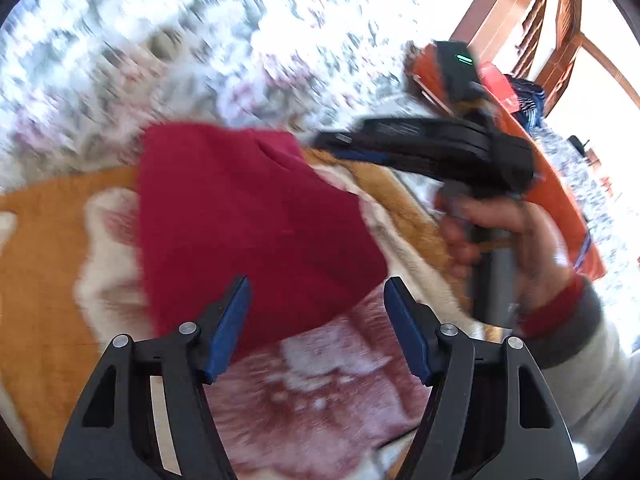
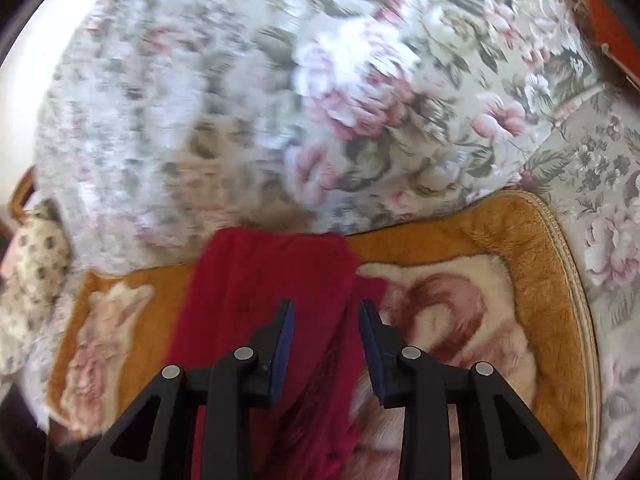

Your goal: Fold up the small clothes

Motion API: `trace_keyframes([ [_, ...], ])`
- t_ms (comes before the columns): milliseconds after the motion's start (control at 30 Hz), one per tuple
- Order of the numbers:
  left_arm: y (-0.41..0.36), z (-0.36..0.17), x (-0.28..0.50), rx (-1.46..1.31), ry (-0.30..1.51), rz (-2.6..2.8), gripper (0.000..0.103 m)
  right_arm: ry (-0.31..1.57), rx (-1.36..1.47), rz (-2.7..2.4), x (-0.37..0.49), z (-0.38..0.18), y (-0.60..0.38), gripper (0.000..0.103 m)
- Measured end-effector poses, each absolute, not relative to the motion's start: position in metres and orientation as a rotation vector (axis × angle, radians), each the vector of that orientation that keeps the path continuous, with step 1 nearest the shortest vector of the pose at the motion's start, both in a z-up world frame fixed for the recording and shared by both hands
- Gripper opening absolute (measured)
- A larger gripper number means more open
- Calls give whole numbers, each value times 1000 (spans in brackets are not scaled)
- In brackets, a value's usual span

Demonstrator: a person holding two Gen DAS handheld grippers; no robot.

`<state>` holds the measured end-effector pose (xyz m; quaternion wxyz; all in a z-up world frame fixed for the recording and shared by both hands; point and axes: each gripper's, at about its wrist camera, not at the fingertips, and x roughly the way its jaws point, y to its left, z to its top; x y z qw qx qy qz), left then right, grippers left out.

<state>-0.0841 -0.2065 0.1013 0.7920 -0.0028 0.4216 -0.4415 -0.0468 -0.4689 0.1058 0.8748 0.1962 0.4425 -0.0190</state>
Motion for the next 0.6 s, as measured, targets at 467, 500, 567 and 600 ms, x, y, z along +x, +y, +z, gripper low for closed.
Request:
trace_keyframes([
  [467, -188, 32, -60, 20, 1056, -706, 69, 1033, 154, -69, -114, 60, -403, 19],
  [500, -188, 35, -62, 20, 1048, -700, 69, 1028, 171, -63, -114, 61, -405, 19],
  [567, -185, 49, -66, 33, 1010, -688, 69, 1017, 207, -53, -116, 70, -409, 19],
  [600, -182, 57, -70, 46, 979, -682, 69, 1006, 223, -50, -117, 76, -412, 19],
])
